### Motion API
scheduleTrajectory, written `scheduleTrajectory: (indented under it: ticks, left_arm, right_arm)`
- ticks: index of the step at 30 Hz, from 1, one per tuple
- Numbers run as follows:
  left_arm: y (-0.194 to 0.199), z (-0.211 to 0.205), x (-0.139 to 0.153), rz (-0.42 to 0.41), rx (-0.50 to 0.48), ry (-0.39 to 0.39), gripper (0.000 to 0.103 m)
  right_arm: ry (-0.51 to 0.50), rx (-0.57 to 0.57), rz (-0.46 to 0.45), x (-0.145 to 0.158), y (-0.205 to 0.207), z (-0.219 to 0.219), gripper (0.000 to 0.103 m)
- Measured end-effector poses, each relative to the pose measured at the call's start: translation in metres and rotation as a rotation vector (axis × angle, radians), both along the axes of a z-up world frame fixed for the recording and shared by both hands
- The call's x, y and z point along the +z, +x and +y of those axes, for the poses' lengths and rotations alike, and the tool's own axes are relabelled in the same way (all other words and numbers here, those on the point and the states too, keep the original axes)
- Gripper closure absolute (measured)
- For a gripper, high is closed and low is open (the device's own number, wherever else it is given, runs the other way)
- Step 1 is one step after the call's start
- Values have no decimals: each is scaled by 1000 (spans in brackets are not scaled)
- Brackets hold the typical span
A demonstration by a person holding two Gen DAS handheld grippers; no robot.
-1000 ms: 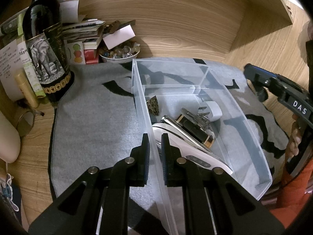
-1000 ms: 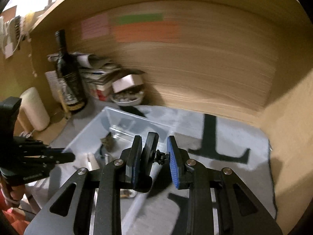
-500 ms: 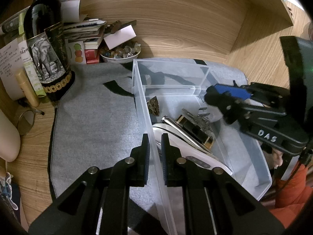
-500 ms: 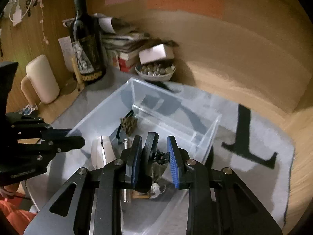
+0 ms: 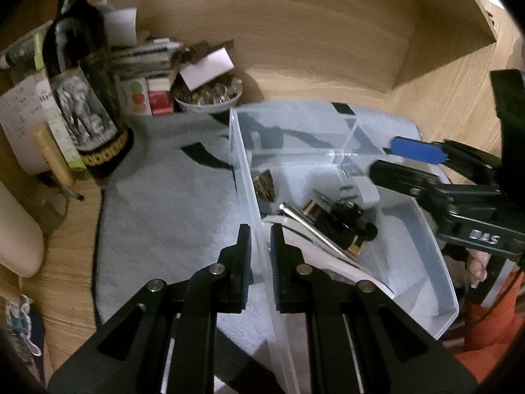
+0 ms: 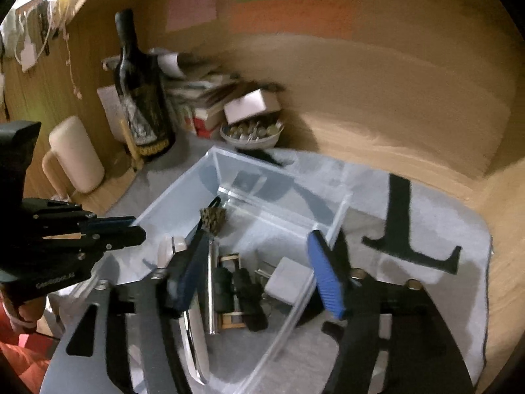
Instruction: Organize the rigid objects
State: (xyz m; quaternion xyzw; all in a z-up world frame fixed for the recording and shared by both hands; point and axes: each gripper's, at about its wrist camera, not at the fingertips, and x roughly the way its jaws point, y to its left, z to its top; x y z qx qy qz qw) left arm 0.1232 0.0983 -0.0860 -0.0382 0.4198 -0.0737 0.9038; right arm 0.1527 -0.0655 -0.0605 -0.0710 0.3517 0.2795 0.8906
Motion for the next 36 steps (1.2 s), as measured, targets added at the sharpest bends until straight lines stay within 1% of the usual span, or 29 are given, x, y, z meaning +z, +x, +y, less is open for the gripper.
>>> scheduleTrajectory:
  ticks: [1, 2, 3, 4, 5, 6, 7, 8, 9, 10, 11, 13, 15, 18, 22, 28, 36]
  left_arm:
    - [-1, 0, 4, -13, 5, 14, 90]
    - [-3, -1, 8, -25, 5, 21, 80]
    - [-5, -2, 12, -43, 9, 26, 63]
    - [-7, -2, 17, -63, 15, 27, 54]
    - [-10, -4, 23, -92, 21, 30, 42]
    - [-13, -5, 30, -120, 23, 34, 36]
    - [-17, -8, 37, -149, 20, 39, 34]
    - [-21, -11, 44, -177, 17, 39, 28]
    - [-27, -14, 51, -209, 15, 36, 20]
    - [-30, -16, 57, -233, 15, 33, 17]
    - [-35, -19, 64, -266, 16, 29, 11]
    - [-45, -26, 74, -326, 18, 27, 8]
    - [-58, -33, 84, -395, 27, 29, 1]
    - [-72, -46, 93, -474, 44, 42, 0]
    - [-87, -57, 98, -528, 60, 50, 0]
    - [-103, -65, 101, -555, 79, 31, 0]
    - [-121, -74, 102, -594, 94, 33, 0]
  right_arm:
    - [11, -10, -16, 5, -3, -4, 31]
    - [18, -17, -29, 8, -5, -6, 28]
    - [28, -28, -51, 13, -10, -11, 27]
    - [34, -35, -65, 17, -13, -14, 25]
    - [45, -44, -87, 23, -18, -18, 21]
    - [55, -56, -108, 28, -22, -22, 20]
    - [63, -65, -126, 32, -26, -25, 18]
    - [71, -74, -144, 36, -30, -28, 15]
    - [82, -83, -164, 41, -35, -32, 14]
    - [94, -95, -187, 46, -41, -37, 9]
    - [104, -109, -208, 50, -45, -41, 2]
    - [128, -142, -258, 58, -57, -50, 0]
    - [134, -163, -292, 63, -66, -57, 0]
    - [144, -200, -337, 68, -80, -66, 0]
    - [164, -234, -367, 70, -95, -77, 0]
    - [184, -254, -387, 71, -114, -89, 0]
    - [190, -253, -399, 72, -126, -95, 0]
